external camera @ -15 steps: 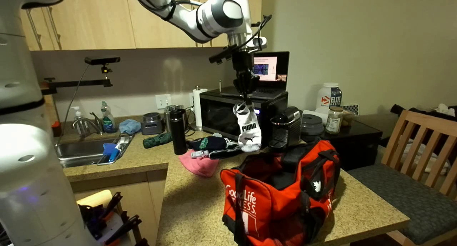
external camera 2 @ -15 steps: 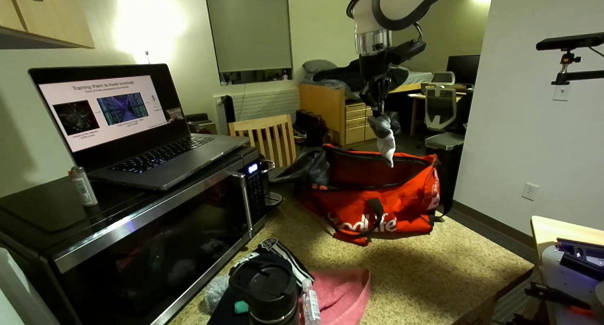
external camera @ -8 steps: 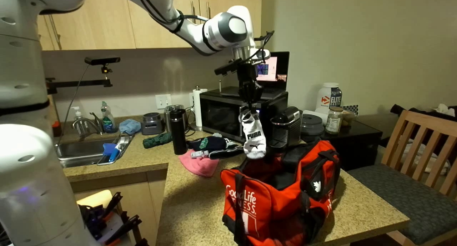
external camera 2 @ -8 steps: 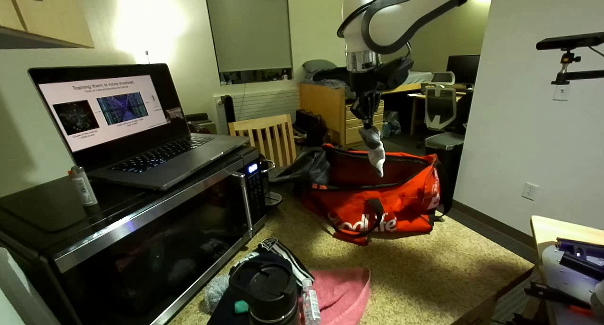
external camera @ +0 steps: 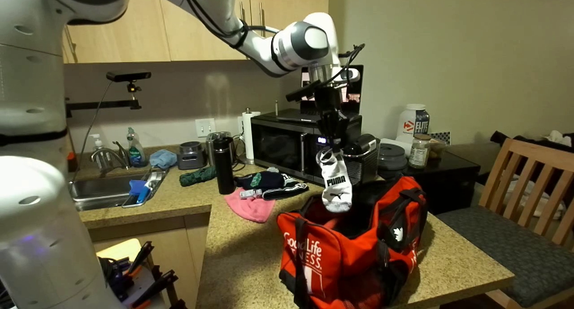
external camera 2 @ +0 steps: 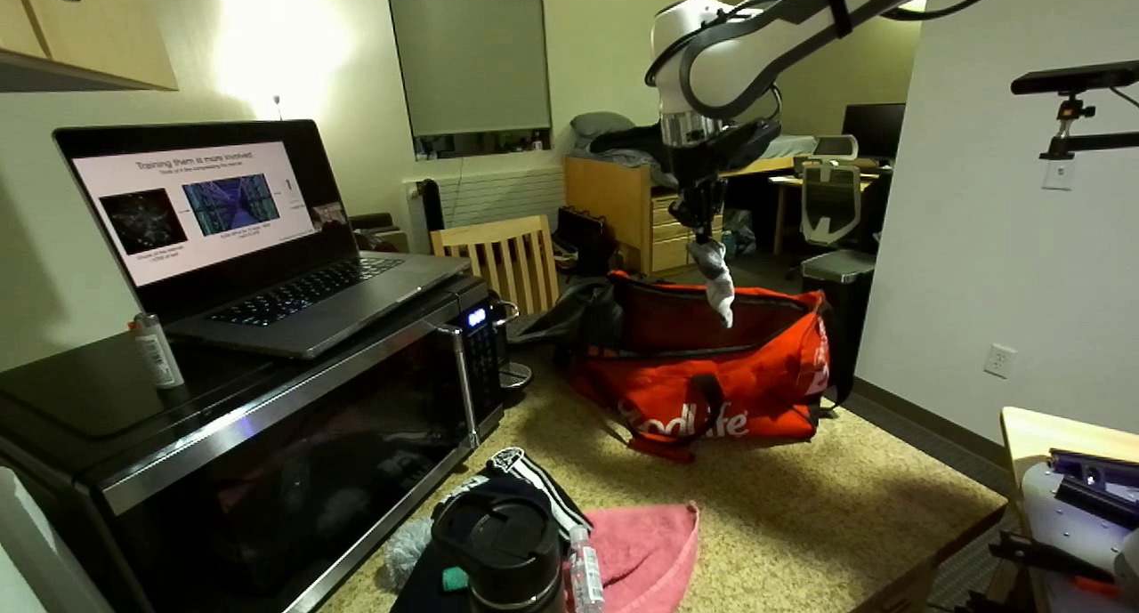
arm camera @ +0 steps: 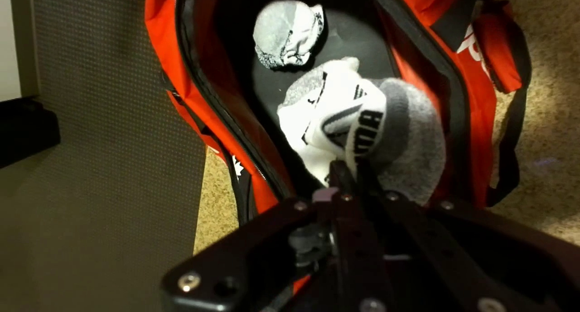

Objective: Put one sock in the red bag.

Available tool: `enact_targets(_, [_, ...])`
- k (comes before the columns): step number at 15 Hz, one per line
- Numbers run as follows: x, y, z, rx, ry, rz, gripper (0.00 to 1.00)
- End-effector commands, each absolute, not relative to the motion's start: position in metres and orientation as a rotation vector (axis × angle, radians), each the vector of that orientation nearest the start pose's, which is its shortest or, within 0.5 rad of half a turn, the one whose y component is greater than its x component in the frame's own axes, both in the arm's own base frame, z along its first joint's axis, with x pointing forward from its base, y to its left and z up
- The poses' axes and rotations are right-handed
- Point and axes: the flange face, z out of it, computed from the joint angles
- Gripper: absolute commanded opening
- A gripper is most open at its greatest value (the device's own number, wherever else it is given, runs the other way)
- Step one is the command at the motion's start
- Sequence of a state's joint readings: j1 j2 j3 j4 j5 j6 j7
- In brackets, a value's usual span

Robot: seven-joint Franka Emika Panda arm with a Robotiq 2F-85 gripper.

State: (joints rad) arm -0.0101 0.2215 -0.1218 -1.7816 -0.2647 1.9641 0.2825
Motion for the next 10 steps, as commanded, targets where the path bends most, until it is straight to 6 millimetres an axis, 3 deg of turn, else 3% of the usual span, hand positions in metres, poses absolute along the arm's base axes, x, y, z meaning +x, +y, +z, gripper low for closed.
enact_targets(1, [0.616,-0.113,0.421,-3.379,0.647,0.011,0.05])
enact_targets(10, [0.633,-0.142,0.39,-3.359,0.811,0.026,0.06])
